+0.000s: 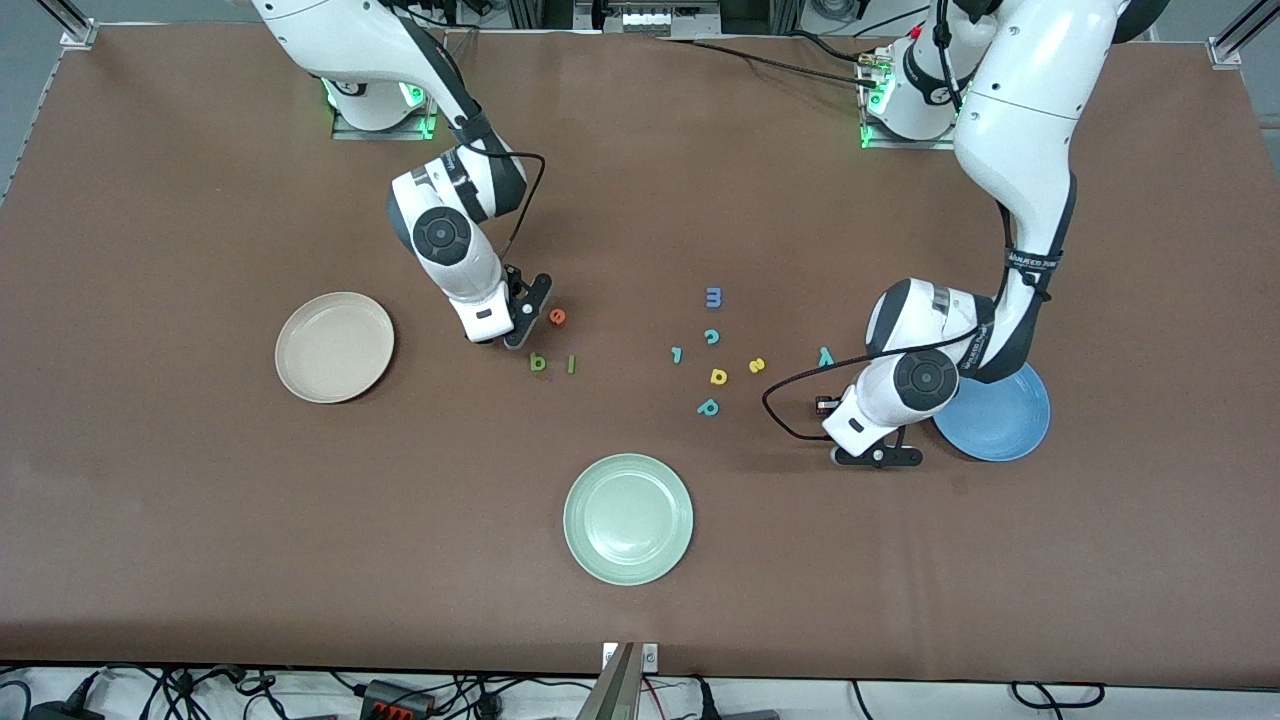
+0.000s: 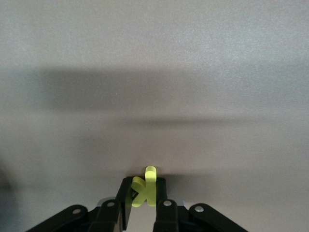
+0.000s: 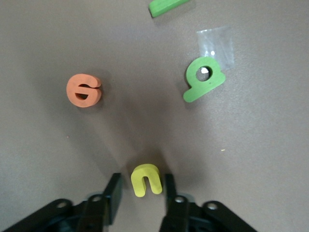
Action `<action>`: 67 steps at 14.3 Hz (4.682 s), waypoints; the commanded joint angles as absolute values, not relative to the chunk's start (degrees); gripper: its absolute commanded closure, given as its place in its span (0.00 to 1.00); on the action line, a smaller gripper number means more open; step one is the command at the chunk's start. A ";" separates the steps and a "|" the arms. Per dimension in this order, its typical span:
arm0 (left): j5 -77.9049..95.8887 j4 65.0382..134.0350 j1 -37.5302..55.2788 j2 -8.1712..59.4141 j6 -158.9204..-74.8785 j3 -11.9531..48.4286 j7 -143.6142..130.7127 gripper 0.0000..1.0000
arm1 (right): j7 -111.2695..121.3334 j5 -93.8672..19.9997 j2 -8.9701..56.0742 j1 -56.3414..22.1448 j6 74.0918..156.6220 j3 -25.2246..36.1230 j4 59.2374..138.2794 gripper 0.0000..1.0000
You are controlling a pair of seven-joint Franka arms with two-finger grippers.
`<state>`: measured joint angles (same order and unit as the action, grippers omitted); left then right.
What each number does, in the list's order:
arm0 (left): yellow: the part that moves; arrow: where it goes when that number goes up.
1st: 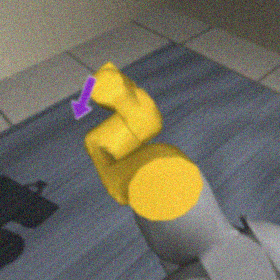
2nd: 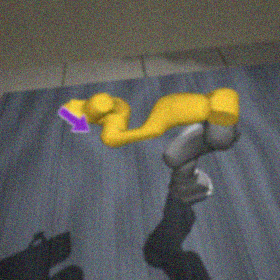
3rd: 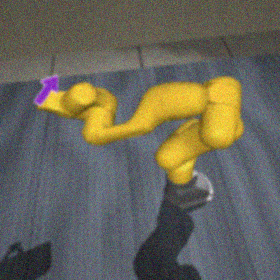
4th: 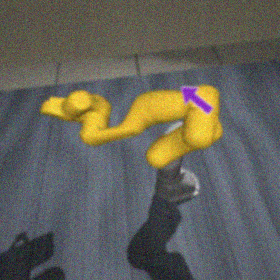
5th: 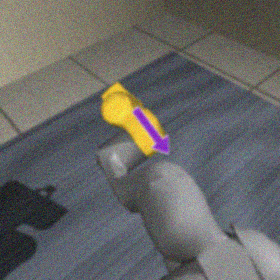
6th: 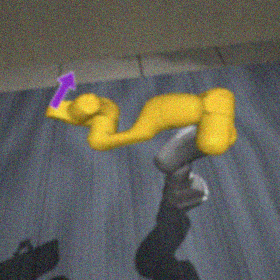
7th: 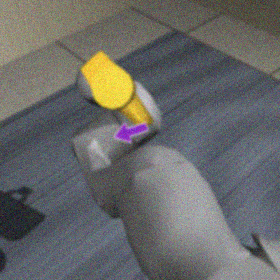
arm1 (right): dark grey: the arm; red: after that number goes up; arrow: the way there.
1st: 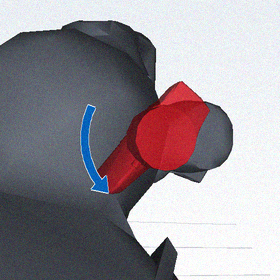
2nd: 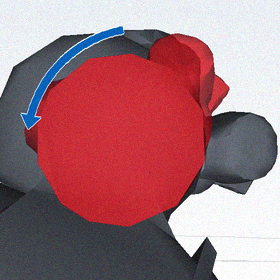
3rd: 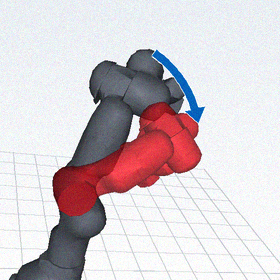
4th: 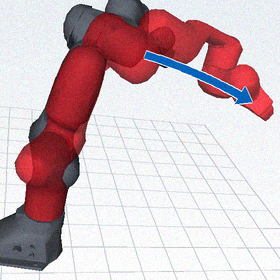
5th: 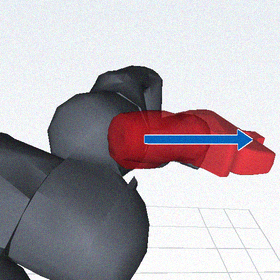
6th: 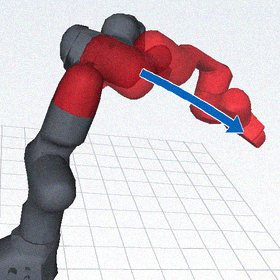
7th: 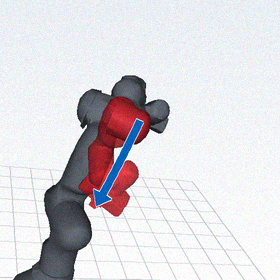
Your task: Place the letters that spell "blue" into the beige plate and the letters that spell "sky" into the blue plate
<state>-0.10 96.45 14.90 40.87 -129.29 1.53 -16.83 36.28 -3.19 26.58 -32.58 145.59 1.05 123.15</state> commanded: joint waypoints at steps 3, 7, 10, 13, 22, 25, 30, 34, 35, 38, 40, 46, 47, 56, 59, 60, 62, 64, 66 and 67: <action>-1.58 95.81 11.53 35.69 -121.41 1.32 -15.75 0.98 | 37.97 -2.99 26.81 -32.34 146.34 0.97 123.66 0.80; -2.19 95.18 4.77 33.14 -114.18 1.32 -7.14 0.98 | 37.62 -2.99 26.11 -32.08 145.81 1.32 123.05 0.85; -2.72 96.85 0.28 33.22 -113.29 1.32 -0.71 0.98 | 37.44 -3.08 23.13 -31.64 145.03 5.26 122.87 0.85; -2.81 99.65 -1.23 34.10 -116.44 1.32 -0.62 0.93 | 36.83 -3.16 19.52 -28.14 140.21 8.43 122.61 0.85; -2.64 102.48 -0.44 31.30 -116.55 6.30 -6.04 0.00 | 34.98 -3.08 19.68 -21.01 126.82 19.07 122.61 0.85; -2.72 103.71 0.96 30.32 -117.15 12.82 -17.45 0.00 | 34.19 -3.43 22.84 -20.39 129.10 18.98 122.34 0.79; -2.90 114.22 5.70 28.05 -132.30 13.44 -18.63 0.01 | 29.21 -3.96 22.51 -20.91 127.91 18.98 118.76 0.00; -6.48 117.25 6.86 28.30 -137.63 13.45 -18.72 0.13 | 19.19 -4.13 22.15 -23.11 121.64 15.74 111.72 0.00; -7.11 117.51 6.77 28.82 -139.03 13.53 -18.72 0.15 | 17.25 -4.30 22.41 -23.64 122.25 14.51 111.45 0.00; -7.12 118.91 6.77 28.92 -140.89 13.54 -18.98 0.24 | 14.59 -11.84 23.81 -25.92 123.49 13.62 108.82 0.00; -7.12 119.00 6.77 29.09 -141.06 13.54 -19.07 0.40 | 11.27 -13.36 26.53 -29.25 124.27 13.71 105.49 0.00; -7.12 118.92 6.77 29.62 -141.06 13.54 -20.83 0.96 | -10.59 -14.77 32.86 -38.65 130.23 13.62 101.34 0.00; -7.12 118.83 6.77 29.45 -140.98 13.54 -20.83 0.97 | -13.77 -14.68 34.00 -40.15 132.60 13.62 101.25 0.00; -7.65 106.28 0.54 26.98 -121.31 12.83 -9.35 0.99 | -21.09 -14.77 39.20 -45.35 138.61 13.62 101.25 0.31; -9.57 104.68 -5.96 27.51 -120.50 12.66 1.73 0.99 | -20.92 -14.68 39.20 -45.35 137.20 13.62 101.25 0.41; -12.02 104.59 -7.89 28.12 -120.76 12.74 3.50 0.99 | -20.83 -14.68 39.20 -45.35 136.94 13.62 101.25 0.44; -13.80 104.85 -10.36 29.61 -120.85 12.75 3.95 0.99 | -20.83 -14.68 39.20 -45.35 136.58 13.62 101.25 0.49; -15.37 105.46 -12.99 31.72 -122.24 12.74 4.83 0.99 | -20.48 -14.68 39.20 -45.26 136.32 13.62 101.25 0.50; -16.26 106.96 -15.28 32.08 -125.06 12.74 7.63 0.99 | -20.39 -14.68 39.20 -45.26 136.14 13.62 101.25 0.56; -16.26 106.96 -16.77 32.52 -126.29 12.74 10.17 0.97 | -20.22 -14.68 39.20 -45.18 136.14 13.62 101.25 0.60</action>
